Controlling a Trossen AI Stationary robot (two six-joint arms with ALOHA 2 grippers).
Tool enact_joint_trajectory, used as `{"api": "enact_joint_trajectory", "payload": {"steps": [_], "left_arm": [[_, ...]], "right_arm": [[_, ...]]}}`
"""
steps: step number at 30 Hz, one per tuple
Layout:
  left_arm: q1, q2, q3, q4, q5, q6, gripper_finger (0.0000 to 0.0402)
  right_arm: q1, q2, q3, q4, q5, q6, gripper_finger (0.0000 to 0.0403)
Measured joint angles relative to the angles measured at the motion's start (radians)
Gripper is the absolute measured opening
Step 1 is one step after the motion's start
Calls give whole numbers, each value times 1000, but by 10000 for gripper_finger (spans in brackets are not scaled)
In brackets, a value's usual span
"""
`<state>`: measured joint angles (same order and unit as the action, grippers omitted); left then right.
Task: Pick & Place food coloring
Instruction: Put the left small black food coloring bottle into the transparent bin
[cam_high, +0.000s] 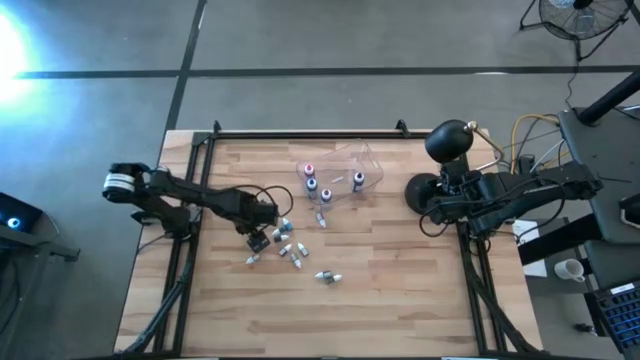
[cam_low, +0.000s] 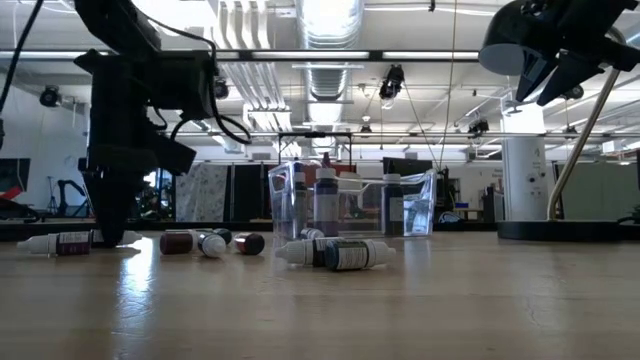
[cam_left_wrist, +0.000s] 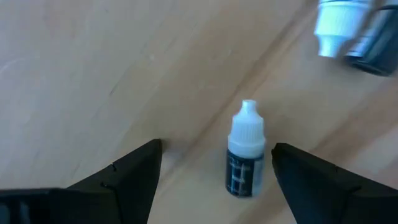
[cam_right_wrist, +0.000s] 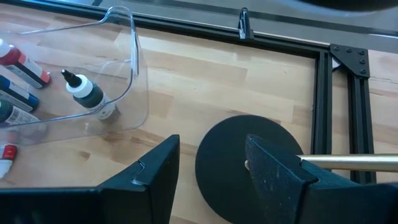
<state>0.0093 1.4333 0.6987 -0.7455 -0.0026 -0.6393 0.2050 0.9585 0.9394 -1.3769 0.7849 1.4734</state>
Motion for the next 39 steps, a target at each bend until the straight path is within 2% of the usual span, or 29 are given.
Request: {"api": "enact_joint_trajectory", "payload": {"steps": [4,7,24,27,31,35,39], "left_arm": [[0,36,5,10,-9,7,272],[0,56,5,8,-12,18,252],[2,55,37,3,-119,-17,41],[6,31,103,41,-118,8,38],[26,-10,235,-8,-122,18,48],[39,-42,397,-27,-209,63,53],[63,-24,495,109,-242,209,52]], "right_arm": [[0,0,0,0,0,0,176],[0,0,0,1,0,0,176],[0,0,0,7,0,0,176],[0,0,0,7,0,0,176],[0,0,0,8,0,0,176],[0,1,0,8,0,0,176],[0,1,0,8,0,0,176]]}}
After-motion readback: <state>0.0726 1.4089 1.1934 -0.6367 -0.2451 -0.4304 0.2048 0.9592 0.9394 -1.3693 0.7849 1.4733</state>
